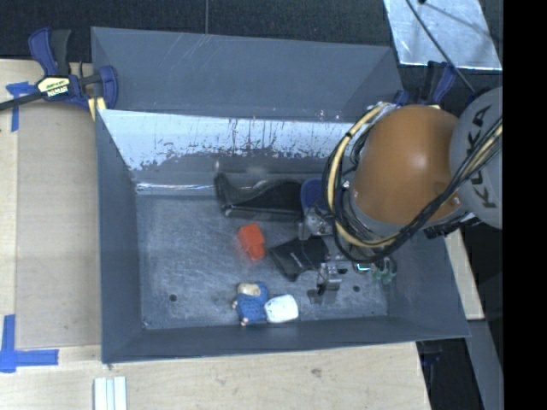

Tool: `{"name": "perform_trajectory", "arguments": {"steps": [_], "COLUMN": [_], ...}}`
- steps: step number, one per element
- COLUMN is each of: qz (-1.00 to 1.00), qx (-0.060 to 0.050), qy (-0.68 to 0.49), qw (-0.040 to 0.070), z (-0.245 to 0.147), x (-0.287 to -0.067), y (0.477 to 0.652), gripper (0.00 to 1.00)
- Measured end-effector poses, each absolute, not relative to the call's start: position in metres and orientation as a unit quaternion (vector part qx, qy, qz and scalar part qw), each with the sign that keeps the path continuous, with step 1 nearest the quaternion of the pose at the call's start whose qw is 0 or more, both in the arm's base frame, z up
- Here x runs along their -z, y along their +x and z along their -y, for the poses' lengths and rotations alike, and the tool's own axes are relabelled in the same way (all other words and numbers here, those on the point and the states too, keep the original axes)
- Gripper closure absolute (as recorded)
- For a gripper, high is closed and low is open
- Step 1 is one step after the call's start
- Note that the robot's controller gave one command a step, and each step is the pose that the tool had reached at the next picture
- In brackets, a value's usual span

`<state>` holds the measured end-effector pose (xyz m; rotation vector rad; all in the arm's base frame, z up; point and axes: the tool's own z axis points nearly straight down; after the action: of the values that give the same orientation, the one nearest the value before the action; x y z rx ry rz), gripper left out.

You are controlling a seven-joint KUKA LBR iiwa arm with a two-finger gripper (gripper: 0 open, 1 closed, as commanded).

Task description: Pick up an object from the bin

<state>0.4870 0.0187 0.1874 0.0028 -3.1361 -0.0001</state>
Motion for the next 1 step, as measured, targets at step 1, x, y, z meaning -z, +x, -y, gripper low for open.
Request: {"name": "perform_trajectory", "arguments": {"steps": [1], "qz": [1.000], "qx": [0.000], "qy": [0.000], "qw": [-0.001], "z": [-0.0187], "x": [-0.1910], "y": [0.4888], "gripper": [1.00]}}
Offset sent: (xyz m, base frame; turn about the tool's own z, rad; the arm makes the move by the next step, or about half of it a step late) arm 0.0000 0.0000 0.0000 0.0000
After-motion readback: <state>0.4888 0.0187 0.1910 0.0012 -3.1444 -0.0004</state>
